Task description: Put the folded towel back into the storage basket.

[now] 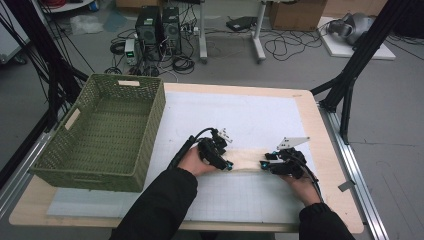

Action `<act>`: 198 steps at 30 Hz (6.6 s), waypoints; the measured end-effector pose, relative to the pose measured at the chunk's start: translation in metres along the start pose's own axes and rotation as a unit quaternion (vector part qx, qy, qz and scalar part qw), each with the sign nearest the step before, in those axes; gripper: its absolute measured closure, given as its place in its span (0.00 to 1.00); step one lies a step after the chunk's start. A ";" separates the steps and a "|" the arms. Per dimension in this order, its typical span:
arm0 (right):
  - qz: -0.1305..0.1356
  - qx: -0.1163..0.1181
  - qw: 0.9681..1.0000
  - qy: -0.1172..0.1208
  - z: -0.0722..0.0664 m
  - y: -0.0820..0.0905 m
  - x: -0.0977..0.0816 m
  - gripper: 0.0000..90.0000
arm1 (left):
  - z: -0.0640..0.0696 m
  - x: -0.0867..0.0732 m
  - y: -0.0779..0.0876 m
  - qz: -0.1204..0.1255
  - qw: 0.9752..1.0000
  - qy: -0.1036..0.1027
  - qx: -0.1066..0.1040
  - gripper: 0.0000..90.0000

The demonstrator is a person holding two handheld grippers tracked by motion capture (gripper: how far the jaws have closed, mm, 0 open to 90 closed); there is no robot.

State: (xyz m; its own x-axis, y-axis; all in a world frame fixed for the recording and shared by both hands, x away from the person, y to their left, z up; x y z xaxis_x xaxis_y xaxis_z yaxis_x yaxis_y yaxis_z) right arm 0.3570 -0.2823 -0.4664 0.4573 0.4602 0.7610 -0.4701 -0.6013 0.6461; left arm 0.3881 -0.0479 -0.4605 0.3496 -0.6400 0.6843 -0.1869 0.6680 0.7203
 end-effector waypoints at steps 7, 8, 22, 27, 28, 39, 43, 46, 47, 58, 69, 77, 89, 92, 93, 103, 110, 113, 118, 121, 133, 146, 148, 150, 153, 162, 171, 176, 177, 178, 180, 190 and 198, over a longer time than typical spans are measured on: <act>-0.001 -0.002 1.000 0.001 0.000 0.000 -0.001 0.62 | -0.001 -0.001 0.001 -0.004 1.000 0.002 -0.018 0.39; 0.000 -0.002 1.000 0.002 0.000 0.000 -0.001 0.62 | 0.000 -0.001 0.001 -0.003 1.000 0.003 -0.020 0.37; -0.003 -0.006 1.000 0.006 -0.001 0.000 0.000 0.60 | 0.004 -0.003 -0.001 -0.004 1.000 -0.021 -0.008 0.34; -0.003 -0.010 1.000 0.007 -0.001 0.000 0.000 0.58 | 0.005 -0.003 -0.001 -0.005 1.000 -0.028 -0.003 0.34; -0.003 -0.010 1.000 0.007 -0.002 0.000 0.000 0.58 | 0.005 -0.004 -0.001 -0.003 1.000 -0.026 -0.001 0.34; -0.007 -0.018 1.000 0.007 -0.002 -0.001 -0.001 0.52 | 0.007 -0.005 -0.001 0.006 0.999 -0.026 0.020 0.39; -0.008 -0.016 1.000 0.005 -0.002 -0.002 -0.001 0.52 | 0.006 -0.005 -0.001 0.007 0.999 -0.022 0.023 0.43; -0.009 -0.015 1.000 0.006 -0.002 -0.003 -0.001 0.53 | 0.006 -0.005 -0.001 0.006 0.999 -0.020 0.025 0.45; -0.009 -0.014 1.000 0.005 -0.002 -0.003 -0.001 0.53 | 0.006 -0.005 -0.001 0.007 1.000 -0.018 0.024 0.44; -0.007 -0.008 1.000 0.004 -0.001 -0.004 -0.002 0.53 | 0.005 -0.006 0.001 0.008 1.000 -0.016 -0.013 0.33; -0.009 -0.009 1.000 0.002 -0.002 -0.003 -0.001 0.53 | 0.006 -0.006 0.001 0.003 1.000 -0.017 -0.016 0.32; -0.010 -0.011 1.000 0.002 -0.002 -0.003 -0.001 0.53 | 0.010 -0.005 0.000 -0.006 0.999 -0.034 0.010 0.35; -0.012 -0.020 1.000 0.010 -0.004 -0.003 0.000 0.52 | 0.011 -0.004 0.000 -0.013 0.998 -0.040 0.042 0.46; -0.010 -0.021 1.000 0.012 -0.004 -0.004 0.000 0.52 | 0.009 -0.003 0.000 -0.012 0.998 -0.032 0.047 0.51; -0.009 -0.022 1.000 0.013 -0.004 -0.004 0.000 0.52 | 0.009 -0.002 0.000 -0.018 0.998 -0.032 0.049 0.53; 0.001 -0.023 1.000 0.006 -0.003 -0.003 0.002 0.48 | 0.003 0.000 0.001 -0.014 0.998 -0.012 0.063 0.75; 0.019 -0.020 1.000 -0.010 -0.002 0.009 0.002 0.38 | 0.001 0.001 0.001 -0.013 0.997 -0.008 0.073 0.85; 0.029 -0.020 0.999 -0.011 -0.003 0.018 0.000 0.34 | 0.000 0.001 0.002 -0.011 0.997 0.000 0.070 0.87; 0.039 -0.025 0.999 -0.019 -0.004 0.029 -0.006 0.27 | 0.000 0.000 0.002 -0.007 0.997 0.005 0.074 0.87; 0.043 -0.027 0.998 -0.028 -0.004 0.033 -0.009 0.24 | -0.001 -0.001 0.002 0.000 0.997 0.017 0.072 0.88; 0.059 -0.038 0.997 -0.034 -0.010 0.049 -0.016 0.18 | -0.002 -0.003 0.005 0.006 0.996 0.049 0.068 0.88; 0.070 -0.034 0.996 -0.031 -0.014 0.053 -0.017 0.16 | -0.005 -0.006 0.017 0.004 0.995 0.081 0.051 0.88; 0.071 -0.034 0.996 -0.030 -0.014 0.053 -0.017 0.16 | -0.005 -0.006 0.019 0.007 0.995 0.087 0.049 0.88; 0.071 -0.035 0.996 -0.031 -0.013 0.054 -0.017 0.16 | -0.005 -0.007 0.020 0.011 0.995 0.092 0.048 0.88; 0.075 -0.035 0.996 -0.031 -0.013 0.054 -0.017 0.16 | -0.006 -0.010 0.023 0.016 0.993 0.104 0.045 0.89; 0.075 -0.032 0.996 -0.029 -0.013 0.052 -0.018 0.15 | -0.009 -0.015 0.037 0.031 0.991 0.125 0.029 0.89; 0.072 -0.032 0.997 -0.025 -0.012 0.049 -0.020 0.15 | -0.009 -0.017 0.047 0.044 0.988 0.145 0.011 0.89; 0.070 -0.033 0.997 -0.023 -0.012 0.048 -0.020 0.14 | -0.009 -0.016 0.050 0.052 0.987 0.151 0.005 0.89; 0.071 -0.033 0.997 -0.023 -0.012 0.049 -0.019 0.14 | -0.009 -0.016 0.050 0.053 0.987 0.153 0.005 0.89; 0.072 -0.033 0.997 -0.022 -0.011 0.049 -0.019 0.14 | -0.009 -0.016 0.051 0.051 0.987 0.152 0.005 0.89; 0.073 -0.035 0.996 -0.022 -0.011 0.049 -0.019 0.14 | -0.010 -0.016 0.052 0.057 0.986 0.155 0.005 0.89; 0.074 -0.036 0.996 -0.021 -0.011 0.049 -0.019 0.14 | -0.012 -0.016 0.060 0.067 0.984 0.164 0.008 0.89; 0.073 -0.034 0.997 -0.021 -0.011 0.049 -0.019 0.14 | -0.013 -0.015 0.063 0.075 0.983 0.165 0.010 0.89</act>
State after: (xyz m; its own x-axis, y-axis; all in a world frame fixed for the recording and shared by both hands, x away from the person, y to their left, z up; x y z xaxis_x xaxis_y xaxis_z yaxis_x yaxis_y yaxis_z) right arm 0.3175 -0.3134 -0.4484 0.4104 0.3426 0.8451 -0.5839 -0.6132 0.5321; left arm 0.3832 0.0092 -0.4267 0.5942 -0.3743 0.7120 -0.2767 0.7360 0.6178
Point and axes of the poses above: each handheld gripper's, and its own axes: y roughly backward along the jaws, x roughly out of its top, z roughly to its right, the point moved 4 cm from there along -y, roughly forward along the jaws, and after that the axes turned 4 degrees about z, right-handed, at the moved point
